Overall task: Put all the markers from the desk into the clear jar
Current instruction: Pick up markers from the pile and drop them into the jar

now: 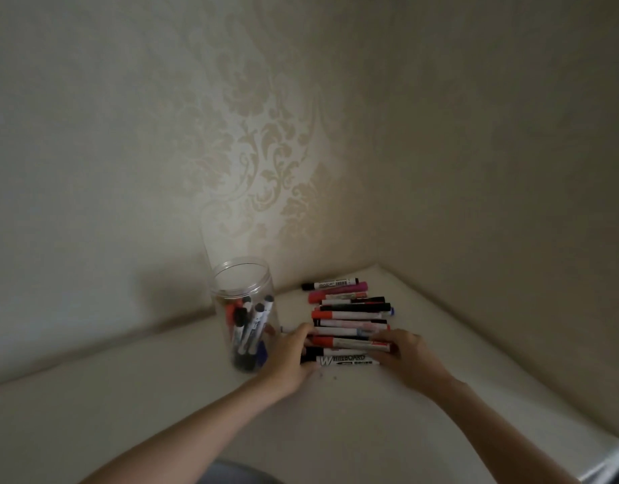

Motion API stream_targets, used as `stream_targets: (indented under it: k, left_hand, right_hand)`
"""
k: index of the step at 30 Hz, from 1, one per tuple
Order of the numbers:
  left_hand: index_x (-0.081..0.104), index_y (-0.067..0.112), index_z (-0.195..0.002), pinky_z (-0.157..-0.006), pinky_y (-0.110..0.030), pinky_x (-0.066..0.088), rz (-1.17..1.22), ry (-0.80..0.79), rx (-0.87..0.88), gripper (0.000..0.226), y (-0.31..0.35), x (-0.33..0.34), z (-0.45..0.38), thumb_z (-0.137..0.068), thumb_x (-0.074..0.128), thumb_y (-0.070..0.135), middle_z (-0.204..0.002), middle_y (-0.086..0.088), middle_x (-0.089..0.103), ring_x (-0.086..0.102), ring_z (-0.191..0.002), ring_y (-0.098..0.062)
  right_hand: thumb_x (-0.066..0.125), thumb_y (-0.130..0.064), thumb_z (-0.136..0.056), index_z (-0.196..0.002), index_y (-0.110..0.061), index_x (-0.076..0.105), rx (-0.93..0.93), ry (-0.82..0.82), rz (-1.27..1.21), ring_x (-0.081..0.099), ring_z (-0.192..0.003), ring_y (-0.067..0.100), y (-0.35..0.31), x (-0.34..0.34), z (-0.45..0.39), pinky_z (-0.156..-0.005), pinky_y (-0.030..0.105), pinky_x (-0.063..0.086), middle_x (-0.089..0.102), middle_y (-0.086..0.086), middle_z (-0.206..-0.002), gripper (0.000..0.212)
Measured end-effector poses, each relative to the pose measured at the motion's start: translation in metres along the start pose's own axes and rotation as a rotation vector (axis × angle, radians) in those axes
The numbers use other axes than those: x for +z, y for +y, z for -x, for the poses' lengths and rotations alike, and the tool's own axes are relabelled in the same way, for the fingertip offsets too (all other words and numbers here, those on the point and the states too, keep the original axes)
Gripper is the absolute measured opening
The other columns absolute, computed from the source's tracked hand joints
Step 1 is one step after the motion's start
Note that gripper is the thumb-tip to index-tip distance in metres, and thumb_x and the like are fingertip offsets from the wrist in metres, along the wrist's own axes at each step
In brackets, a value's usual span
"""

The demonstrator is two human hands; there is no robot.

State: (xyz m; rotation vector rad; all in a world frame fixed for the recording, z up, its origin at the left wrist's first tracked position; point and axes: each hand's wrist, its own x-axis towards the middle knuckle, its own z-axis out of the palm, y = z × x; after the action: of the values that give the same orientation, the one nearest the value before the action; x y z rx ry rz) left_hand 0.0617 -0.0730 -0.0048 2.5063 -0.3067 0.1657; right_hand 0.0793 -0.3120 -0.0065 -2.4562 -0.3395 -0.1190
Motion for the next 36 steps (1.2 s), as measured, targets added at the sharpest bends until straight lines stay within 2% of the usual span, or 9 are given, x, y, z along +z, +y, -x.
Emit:
stream_targets:
  k: [2, 4, 10, 13, 17, 22, 27, 32, 36]
  left_hand:
    - [0.061, 0.023, -0.114, -0.069, 0.002, 0.042, 0.039, 0.036, -0.015, 0.034, 0.0, 0.002, 0.005, -0.084, 0.078, 0.02, -0.093, 0.024, 0.057, 0.052, -0.079, 0.014]
    - [0.065, 0.023, -0.108, -0.072, 0.001, 0.043, 0.041, 0.058, 0.015, 0.028, -0.001, 0.004, 0.008, -0.083, 0.079, 0.022, -0.094, 0.023, 0.06, 0.053, -0.081, 0.015]
    - [0.069, 0.019, -0.104, -0.1, -0.025, 0.044, 0.037, -0.019, 0.032, 0.023, -0.001, 0.003, 0.012, -0.084, 0.079, 0.023, -0.104, 0.013, 0.059, 0.054, -0.102, -0.005]
    - [0.067, 0.017, -0.106, -0.094, -0.021, 0.048, 0.101, -0.069, -0.007, 0.029, -0.003, 0.001, 0.018, -0.081, 0.082, 0.02, -0.109, 0.007, 0.062, 0.061, -0.105, -0.01]
    - [0.065, 0.022, -0.104, -0.08, -0.008, 0.043, 0.181, -0.101, -0.016, 0.031, -0.008, -0.005, 0.029, -0.079, 0.083, 0.018, -0.1, 0.016, 0.066, 0.062, -0.095, -0.001]
    - [0.07, 0.027, -0.11, -0.092, -0.013, 0.051, 0.209, -0.038, 0.061, 0.028, -0.017, -0.013, 0.05, -0.086, 0.076, 0.016, -0.107, 0.018, 0.07, 0.064, -0.101, 0.007]
    - [0.074, 0.021, -0.111, -0.078, -0.019, 0.058, 0.359, 0.052, 0.018, 0.024, -0.026, -0.024, 0.057, -0.09, 0.073, 0.011, -0.098, 0.01, 0.075, 0.071, -0.082, 0.001]
    - [0.074, 0.013, -0.109, -0.084, -0.026, 0.06, 0.48, 0.103, -0.014, 0.019, -0.016, -0.042, 0.057, -0.092, 0.069, 0.006, -0.094, 0.001, 0.076, 0.073, -0.084, -0.011]
    - [0.072, 0.033, -0.094, -0.072, -0.013, 0.055, 0.494, 0.2, 0.096, 0.03, 0.007, -0.09, 0.051, -0.091, 0.069, 0.003, -0.082, 0.01, 0.076, 0.073, -0.073, 0.0]
  right_hand:
    - [0.066, -0.027, -0.086, -0.112, -0.017, 0.067, 0.005, 0.008, -0.023, 0.064, -0.093, 0.02, 0.003, 0.0, 0.003, -0.078, 0.026, 0.048, 0.068, 0.004, -0.105, 0.028]
    - [0.064, -0.027, -0.087, -0.111, -0.018, 0.068, 0.005, 0.02, -0.029, 0.063, -0.088, 0.017, 0.006, -0.001, 0.006, -0.079, 0.032, 0.052, 0.067, 0.004, -0.103, 0.026]
    - [0.062, -0.033, -0.088, -0.113, -0.027, 0.067, -0.025, -0.019, -0.027, 0.061, -0.077, -0.001, 0.008, -0.005, 0.012, -0.062, 0.006, 0.044, 0.068, -0.013, -0.096, 0.026]
    - [0.067, -0.029, -0.084, -0.107, -0.025, 0.069, -0.015, 0.043, -0.058, 0.061, -0.08, 0.006, 0.005, -0.006, 0.012, -0.063, 0.007, 0.042, 0.067, -0.008, -0.096, 0.023]
    - [0.072, -0.029, -0.08, -0.107, -0.021, 0.071, -0.125, 0.042, -0.033, 0.056, -0.091, 0.005, -0.011, 0.0, 0.002, -0.069, 0.002, 0.037, 0.062, -0.009, -0.105, 0.027]
    - [0.067, -0.033, -0.084, -0.114, -0.025, 0.067, -0.108, -0.034, 0.068, 0.058, -0.09, 0.007, -0.027, 0.013, -0.015, -0.077, 0.018, 0.045, 0.067, -0.005, -0.109, 0.031]
    - [0.067, -0.027, -0.085, -0.113, -0.025, 0.069, -0.146, -0.02, 0.136, 0.063, -0.092, 0.017, -0.03, 0.027, -0.016, -0.083, 0.028, 0.051, 0.069, 0.002, -0.104, 0.029]
    - [0.065, -0.017, -0.086, -0.115, -0.018, 0.069, -0.27, 0.062, 0.121, 0.065, -0.099, 0.02, -0.027, 0.033, -0.003, -0.087, 0.029, 0.052, 0.07, 0.005, -0.108, 0.029]
    - [0.072, -0.016, -0.081, -0.104, -0.014, 0.073, -0.191, 0.105, 0.091, 0.067, -0.094, 0.025, -0.026, 0.026, 0.005, -0.077, 0.028, 0.051, 0.072, 0.007, -0.103, 0.023]
